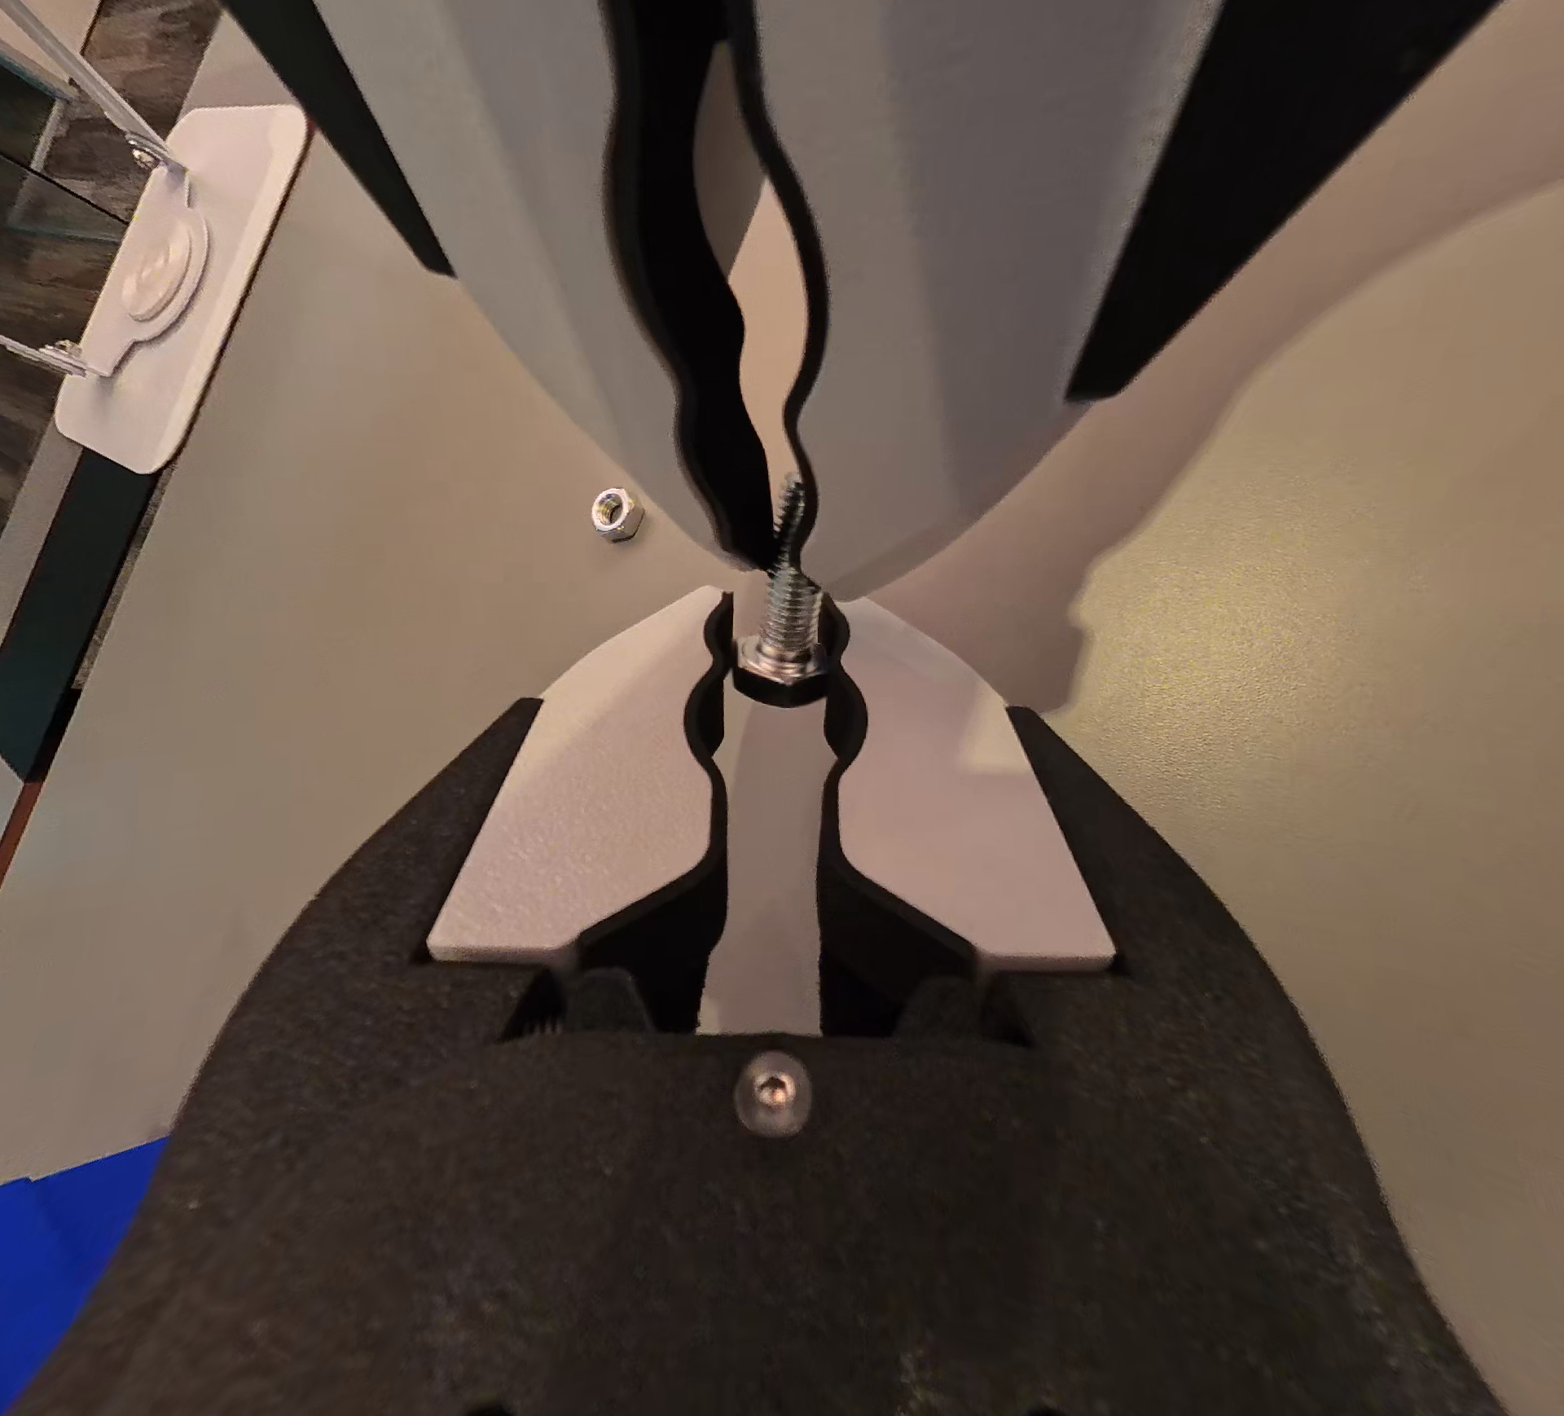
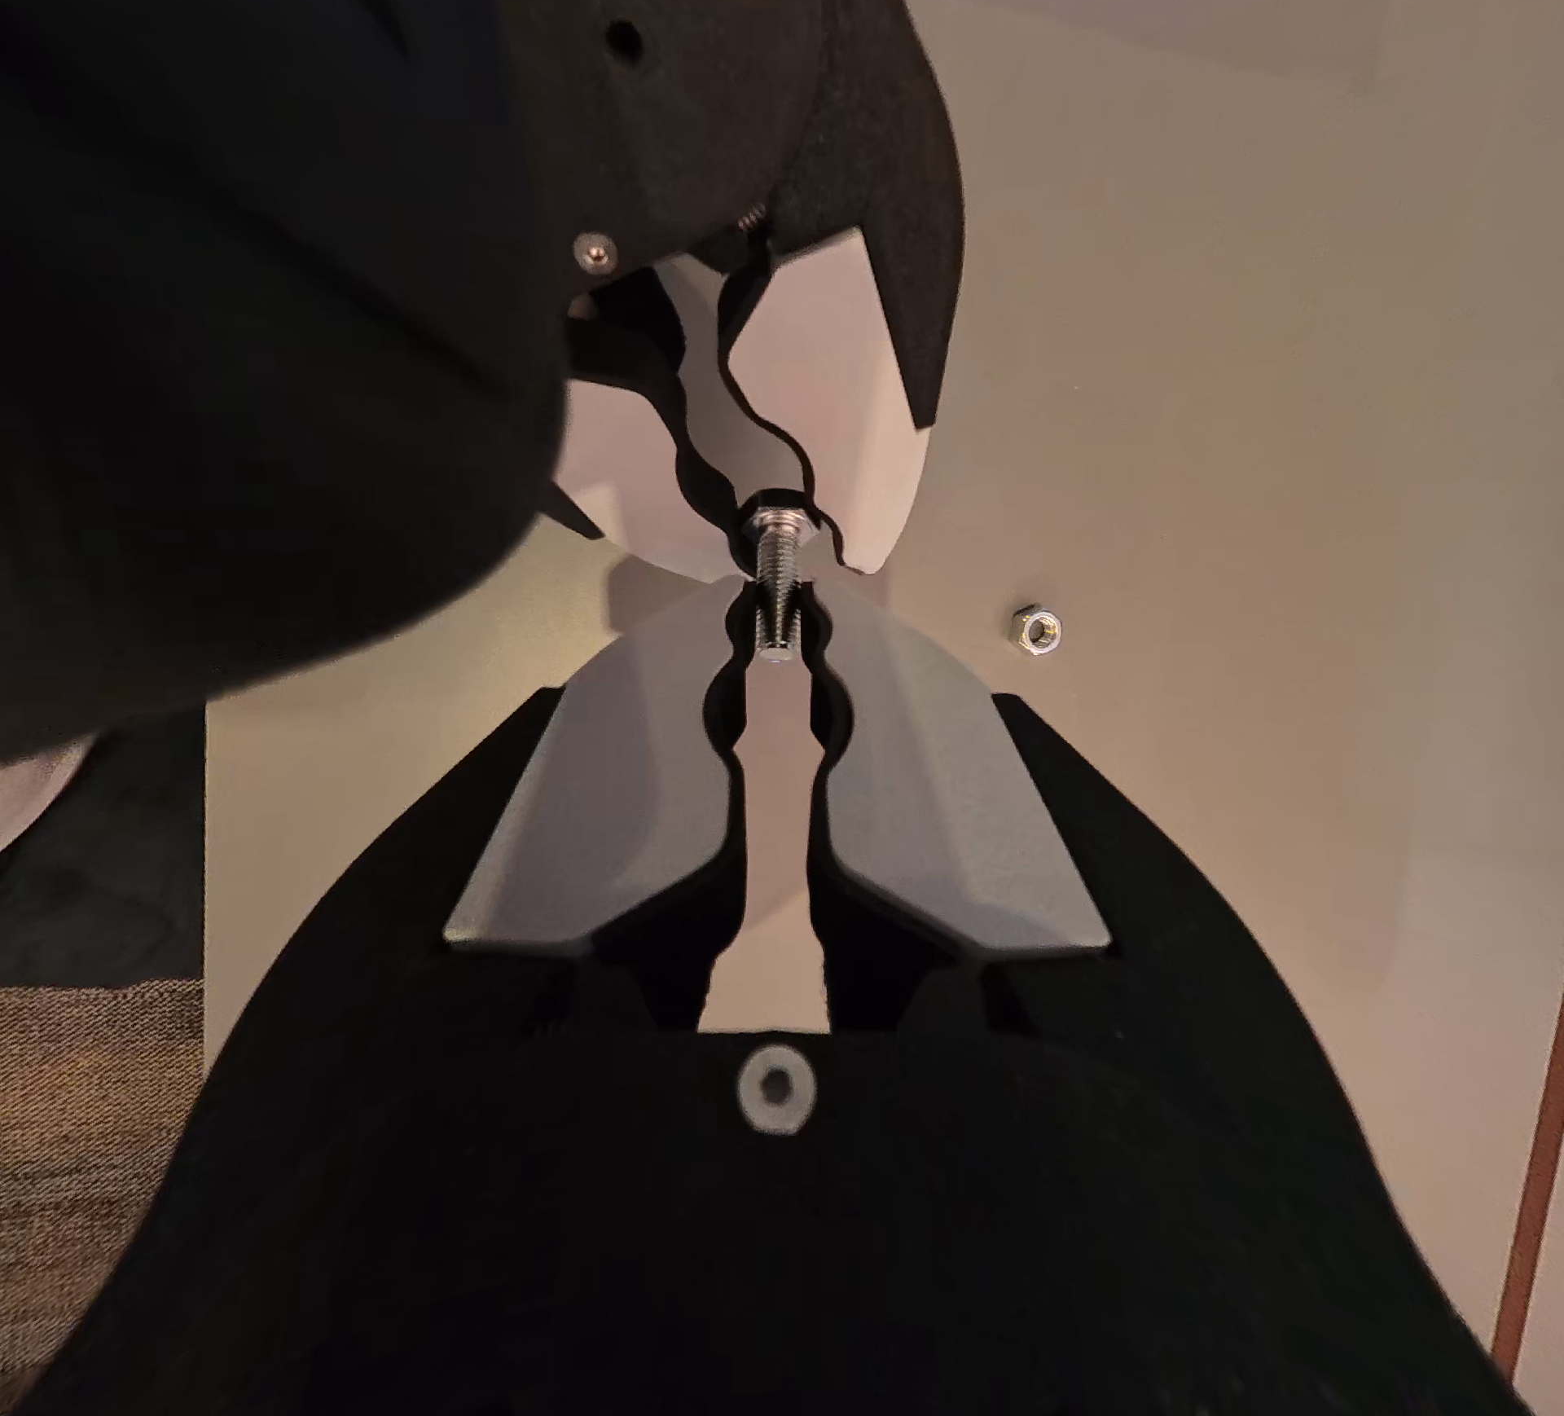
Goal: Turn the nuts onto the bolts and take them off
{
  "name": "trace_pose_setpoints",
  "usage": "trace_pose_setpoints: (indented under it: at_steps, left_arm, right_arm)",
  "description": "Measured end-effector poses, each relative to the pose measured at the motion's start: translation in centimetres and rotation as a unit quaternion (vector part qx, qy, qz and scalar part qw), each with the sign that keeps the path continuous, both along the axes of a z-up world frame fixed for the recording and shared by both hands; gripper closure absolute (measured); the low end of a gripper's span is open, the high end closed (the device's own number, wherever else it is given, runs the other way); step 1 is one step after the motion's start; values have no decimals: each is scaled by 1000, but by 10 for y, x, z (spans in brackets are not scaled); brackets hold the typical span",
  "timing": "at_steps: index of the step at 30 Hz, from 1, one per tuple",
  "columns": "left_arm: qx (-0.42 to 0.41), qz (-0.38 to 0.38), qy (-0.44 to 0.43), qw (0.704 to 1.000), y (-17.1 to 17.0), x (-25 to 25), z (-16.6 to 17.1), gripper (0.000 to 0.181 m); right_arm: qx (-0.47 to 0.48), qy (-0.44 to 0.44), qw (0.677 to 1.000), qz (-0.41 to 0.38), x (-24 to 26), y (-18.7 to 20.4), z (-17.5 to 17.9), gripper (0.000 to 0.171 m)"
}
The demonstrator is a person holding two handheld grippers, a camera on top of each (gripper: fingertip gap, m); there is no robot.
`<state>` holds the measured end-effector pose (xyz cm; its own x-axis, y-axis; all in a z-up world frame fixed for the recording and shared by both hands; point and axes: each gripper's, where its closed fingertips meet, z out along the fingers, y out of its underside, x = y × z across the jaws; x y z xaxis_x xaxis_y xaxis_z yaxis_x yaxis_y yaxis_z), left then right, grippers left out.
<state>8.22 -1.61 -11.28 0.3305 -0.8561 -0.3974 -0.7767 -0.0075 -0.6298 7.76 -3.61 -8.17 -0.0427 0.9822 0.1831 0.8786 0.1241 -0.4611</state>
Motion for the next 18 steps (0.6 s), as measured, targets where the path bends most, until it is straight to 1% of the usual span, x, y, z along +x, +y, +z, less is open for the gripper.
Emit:
trace_pose_setpoints:
  at_steps: [3,13,14,16,18]
  left_arm:
    - [0,0,2,1000,0,0,-2,165]
    - [8,11,-14,1000,3,0,0,167]
    - [6,14,-21,1000,3,0,0,167]
    - [3,23,-40,999,4,-2,2,167]
    - [1,36,-59,998,5,-9,4,167]
  right_arm:
    - [1,-2,1000,-3,0,1,0,162]
    - [-2,3,1000,-9,-1,2,1,162]
    - [3,8,1000,-12,0,4,2,160]
    - [17,25,999,-23,4,10,10,150]
    - [33,67,997,-34,10,17,24,146]
